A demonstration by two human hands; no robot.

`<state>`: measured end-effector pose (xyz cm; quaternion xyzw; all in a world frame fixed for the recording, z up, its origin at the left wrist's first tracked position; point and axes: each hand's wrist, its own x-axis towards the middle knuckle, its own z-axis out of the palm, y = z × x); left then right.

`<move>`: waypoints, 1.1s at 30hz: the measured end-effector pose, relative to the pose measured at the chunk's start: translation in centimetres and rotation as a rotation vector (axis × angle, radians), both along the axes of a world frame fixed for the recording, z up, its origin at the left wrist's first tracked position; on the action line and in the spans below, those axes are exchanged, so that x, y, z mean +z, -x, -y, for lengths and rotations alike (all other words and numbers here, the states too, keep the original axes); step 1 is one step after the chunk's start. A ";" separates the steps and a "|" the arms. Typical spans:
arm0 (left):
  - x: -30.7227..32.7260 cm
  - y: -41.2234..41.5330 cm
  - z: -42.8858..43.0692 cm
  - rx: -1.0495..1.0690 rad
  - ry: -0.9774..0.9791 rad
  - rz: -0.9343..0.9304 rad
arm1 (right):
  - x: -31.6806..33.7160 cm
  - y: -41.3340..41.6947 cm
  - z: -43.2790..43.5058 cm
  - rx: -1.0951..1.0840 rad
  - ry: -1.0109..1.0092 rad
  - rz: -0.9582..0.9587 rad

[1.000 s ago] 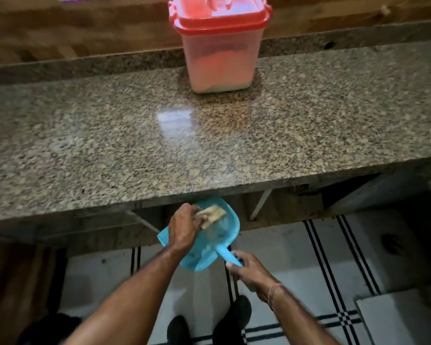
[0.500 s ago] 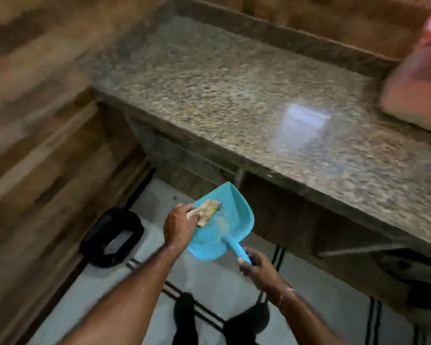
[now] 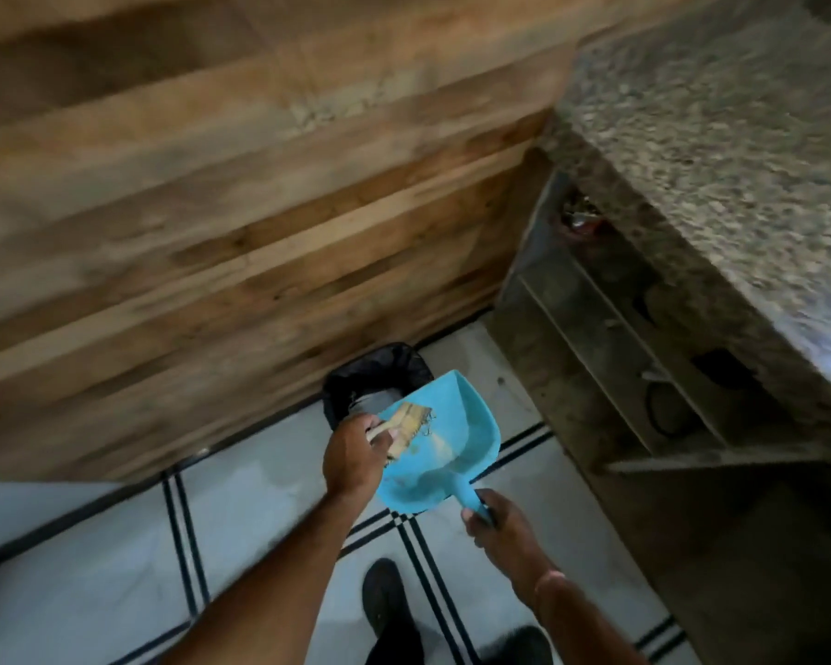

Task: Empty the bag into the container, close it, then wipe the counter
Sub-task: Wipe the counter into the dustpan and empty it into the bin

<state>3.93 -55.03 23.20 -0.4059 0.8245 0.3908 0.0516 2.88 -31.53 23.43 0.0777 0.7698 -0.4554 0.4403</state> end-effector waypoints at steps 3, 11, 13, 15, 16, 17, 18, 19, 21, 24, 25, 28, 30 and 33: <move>-4.3 0.9 2.6 0.047 -0.011 0.011 | -3.9 1.8 3.9 -0.012 -0.048 0.044; -19.2 5.6 8.5 0.218 0.000 0.049 | -21.2 10.4 15.1 0.302 -0.304 -0.036; -21.4 6.5 9.6 0.246 0.008 0.031 | -22.7 12.2 18.5 0.325 -0.342 -0.068; -23.2 6.9 10.5 0.299 0.004 0.022 | -24.2 13.4 21.0 0.337 -0.344 -0.065; -24.0 7.0 10.9 0.318 0.006 0.019 | -24.8 13.9 21.8 0.349 -0.349 -0.043; -24.5 7.0 11.2 0.332 0.005 0.021 | -25.2 14.2 22.3 0.362 -0.354 -0.018; -24.8 6.9 11.4 0.342 0.004 0.018 | -25.4 14.5 22.6 0.366 -0.351 -0.015; -25.0 6.8 11.6 0.352 -0.003 0.017 | -25.6 14.7 22.7 0.360 -0.342 -0.017; -25.0 6.7 11.8 0.380 -0.019 0.011 | -25.9 14.4 22.3 0.296 -0.311 0.013; -24.6 6.7 12.1 0.384 -0.021 -0.004 | -25.6 13.7 21.1 0.213 -0.288 0.046; -24.5 6.7 12.2 0.384 -0.028 -0.007 | -25.3 13.5 20.6 0.195 -0.290 0.030; -24.5 7.1 12.6 0.418 -0.044 -0.018 | -24.1 12.1 19.2 0.209 -0.229 -0.090; -24.6 7.6 12.9 0.476 -0.070 -0.032 | -24.0 11.1 18.7 0.255 -0.198 -0.191; -25.8 8.4 13.3 0.579 -0.123 -0.069 | -26.8 11.1 19.4 0.270 -0.168 -0.282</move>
